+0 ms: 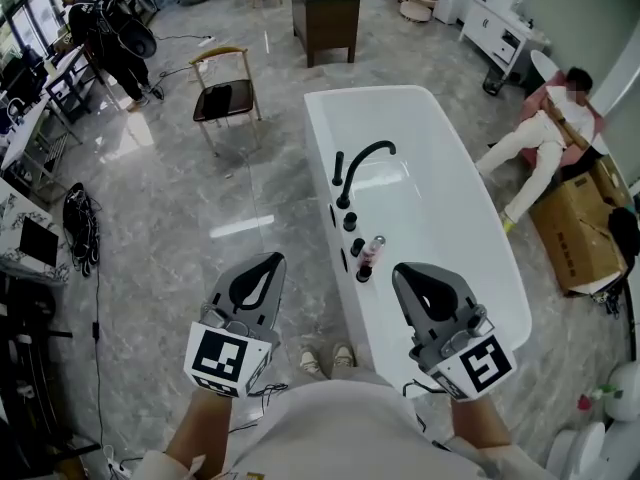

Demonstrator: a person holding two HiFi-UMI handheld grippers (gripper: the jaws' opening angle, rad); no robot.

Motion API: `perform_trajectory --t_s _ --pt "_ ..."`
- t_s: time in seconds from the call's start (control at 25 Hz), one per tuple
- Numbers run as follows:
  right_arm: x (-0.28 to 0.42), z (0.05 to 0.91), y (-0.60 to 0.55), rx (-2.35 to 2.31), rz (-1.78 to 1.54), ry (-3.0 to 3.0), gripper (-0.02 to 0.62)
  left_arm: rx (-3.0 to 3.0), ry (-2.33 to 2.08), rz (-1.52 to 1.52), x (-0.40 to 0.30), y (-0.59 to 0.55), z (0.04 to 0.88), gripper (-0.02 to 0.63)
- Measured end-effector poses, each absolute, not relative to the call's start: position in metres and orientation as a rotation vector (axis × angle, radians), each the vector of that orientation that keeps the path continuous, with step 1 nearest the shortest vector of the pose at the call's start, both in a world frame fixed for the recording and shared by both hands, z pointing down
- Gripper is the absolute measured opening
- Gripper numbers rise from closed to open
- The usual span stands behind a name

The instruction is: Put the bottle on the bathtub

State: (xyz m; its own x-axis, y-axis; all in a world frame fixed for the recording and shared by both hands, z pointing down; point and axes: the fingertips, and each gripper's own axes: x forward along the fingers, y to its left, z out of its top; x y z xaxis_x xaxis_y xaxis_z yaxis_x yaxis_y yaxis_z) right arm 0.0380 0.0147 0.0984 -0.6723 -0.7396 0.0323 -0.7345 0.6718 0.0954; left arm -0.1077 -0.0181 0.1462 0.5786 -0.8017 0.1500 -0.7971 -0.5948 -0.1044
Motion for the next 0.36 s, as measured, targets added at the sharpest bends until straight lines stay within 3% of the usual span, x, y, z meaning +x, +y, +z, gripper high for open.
perform_trajectory --t_s 0.36 --pt "0.0400 0.1038 0.0070 1.252 -0.090 -2.776 0.029 -2.735 1.385 -0.354 -0.1055 -0.0167 0.1515 0.020"
